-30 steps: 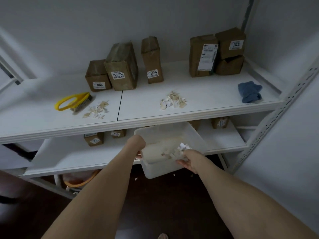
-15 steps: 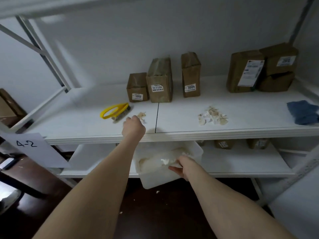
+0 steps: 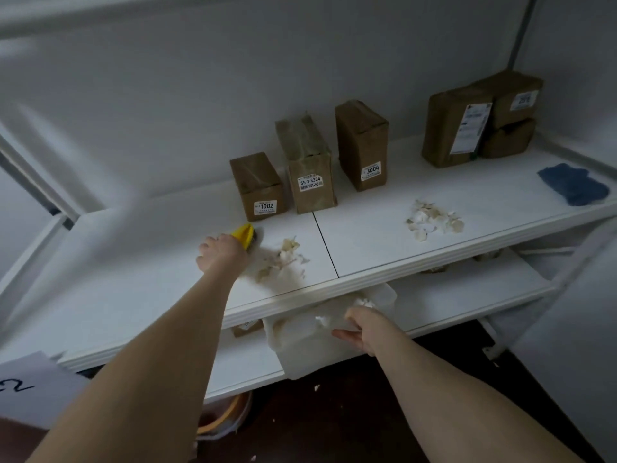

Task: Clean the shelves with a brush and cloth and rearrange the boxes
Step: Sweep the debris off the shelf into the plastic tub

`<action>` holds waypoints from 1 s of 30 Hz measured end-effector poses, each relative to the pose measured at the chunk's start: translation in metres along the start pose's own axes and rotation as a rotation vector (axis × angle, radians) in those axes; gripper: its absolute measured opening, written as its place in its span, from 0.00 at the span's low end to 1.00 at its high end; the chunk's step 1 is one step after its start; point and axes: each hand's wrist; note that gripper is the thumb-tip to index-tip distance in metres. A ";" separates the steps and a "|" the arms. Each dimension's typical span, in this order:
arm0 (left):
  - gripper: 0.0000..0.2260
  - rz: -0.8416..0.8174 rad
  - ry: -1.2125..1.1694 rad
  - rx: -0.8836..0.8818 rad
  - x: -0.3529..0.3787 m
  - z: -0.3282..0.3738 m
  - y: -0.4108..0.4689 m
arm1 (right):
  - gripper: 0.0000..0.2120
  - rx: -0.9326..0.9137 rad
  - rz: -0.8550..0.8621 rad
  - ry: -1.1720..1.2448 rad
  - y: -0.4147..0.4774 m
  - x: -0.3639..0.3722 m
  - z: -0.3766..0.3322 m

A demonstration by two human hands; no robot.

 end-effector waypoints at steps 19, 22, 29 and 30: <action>0.22 -0.046 -0.287 0.063 0.017 0.002 0.026 | 0.20 -0.004 0.011 0.070 0.007 0.025 0.000; 0.16 0.005 -0.187 0.166 0.013 0.009 0.028 | 0.20 0.009 0.010 0.084 0.002 0.026 0.002; 0.13 -0.023 -0.126 0.433 0.026 0.016 0.018 | 0.19 0.039 0.061 0.213 -0.017 0.031 0.009; 0.12 -0.044 -0.151 0.458 0.028 0.017 0.015 | 0.19 0.046 0.068 0.232 -0.020 0.030 0.010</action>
Point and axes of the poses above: each hand's wrist, its own y-axis towards the middle knuckle, its own x-axis out of the palm, z = x × y, and after that the axes turned 14 degrees about z, right-handed
